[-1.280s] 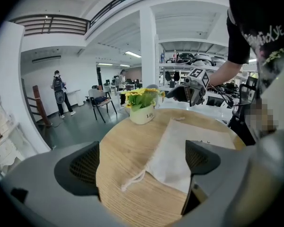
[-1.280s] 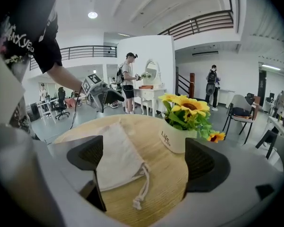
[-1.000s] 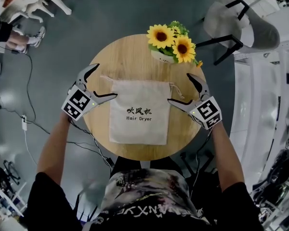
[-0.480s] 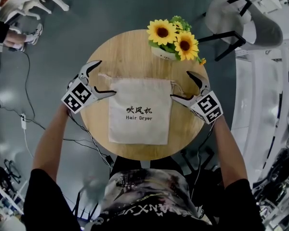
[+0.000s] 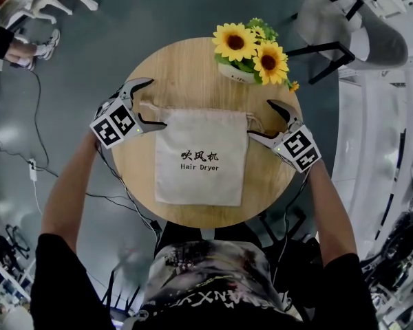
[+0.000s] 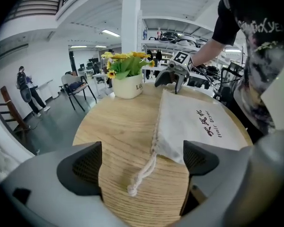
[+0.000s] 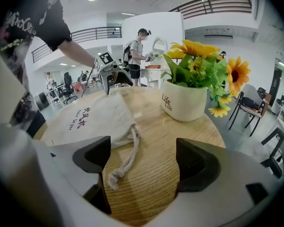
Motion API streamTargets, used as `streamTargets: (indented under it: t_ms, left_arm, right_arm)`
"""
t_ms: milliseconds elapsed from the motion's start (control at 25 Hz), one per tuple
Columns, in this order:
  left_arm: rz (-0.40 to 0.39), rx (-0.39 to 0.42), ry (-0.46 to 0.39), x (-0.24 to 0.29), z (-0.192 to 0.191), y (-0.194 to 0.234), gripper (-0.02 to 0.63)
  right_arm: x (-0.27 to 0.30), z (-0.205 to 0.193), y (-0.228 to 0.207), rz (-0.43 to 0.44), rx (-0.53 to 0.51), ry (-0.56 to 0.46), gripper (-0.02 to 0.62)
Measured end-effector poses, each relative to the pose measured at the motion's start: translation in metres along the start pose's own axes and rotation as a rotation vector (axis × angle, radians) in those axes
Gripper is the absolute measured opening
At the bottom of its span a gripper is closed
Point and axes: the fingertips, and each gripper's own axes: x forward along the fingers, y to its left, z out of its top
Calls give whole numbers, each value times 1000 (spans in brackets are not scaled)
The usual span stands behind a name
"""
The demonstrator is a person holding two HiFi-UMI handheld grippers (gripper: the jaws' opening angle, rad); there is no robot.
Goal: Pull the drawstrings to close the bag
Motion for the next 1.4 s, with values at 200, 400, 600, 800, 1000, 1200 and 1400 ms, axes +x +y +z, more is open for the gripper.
streamTargets:
  t_ms: [200,400,600,800,1000,1200,1400]
  left_arm:
    - [-35,23,42,6,-7,4,528]
    - [-65,60,70,13,-9,0,508]
    - [-87,77,84,14,-9,-2,489]
    - [-117,96,108,9,-11,-2,452]
    - [-151,113,137,1,-9,0,401]
    - [-162,123,177,-7,-17,2,372]
    - [-173,207,269,-2,-33,4,315]
  right_arm:
    - [4,2,2,25,-15,33,428]
    - [6,-1,4,54,-35,59,403]
    - [4,-2,2,72,-55,84,357]
    - [-1,-8,-4,81,-78,110,328]
    - [-1,-6,-3,90,-91,127,327]
    - [1,-3,-1,95,-113,135,305]
    - [2,-2,0,103,-123,145,305]
